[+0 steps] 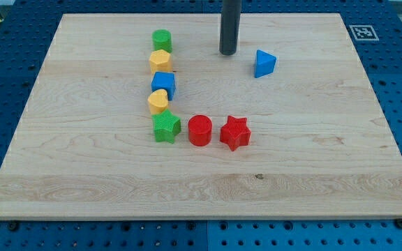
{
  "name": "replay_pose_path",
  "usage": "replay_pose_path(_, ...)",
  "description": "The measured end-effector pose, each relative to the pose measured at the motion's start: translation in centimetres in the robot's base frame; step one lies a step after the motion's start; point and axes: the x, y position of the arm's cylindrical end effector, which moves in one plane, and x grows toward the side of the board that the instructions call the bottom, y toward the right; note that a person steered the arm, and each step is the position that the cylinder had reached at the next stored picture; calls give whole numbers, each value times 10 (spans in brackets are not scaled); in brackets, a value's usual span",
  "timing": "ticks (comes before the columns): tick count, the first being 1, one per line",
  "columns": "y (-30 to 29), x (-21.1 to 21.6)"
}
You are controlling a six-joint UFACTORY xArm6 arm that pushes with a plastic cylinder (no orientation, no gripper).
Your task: Push the blue triangle towards the center right
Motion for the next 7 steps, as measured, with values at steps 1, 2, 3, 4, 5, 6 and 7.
replay_pose_path(1,17,16)
replay_pose_path(2,39,19)
replay_pose_path(3,49,20)
replay_pose_path(4,55,30)
replay_pose_path(5,71,42)
replay_pose_path(6,89,42)
replay_pose_path(7,102,43)
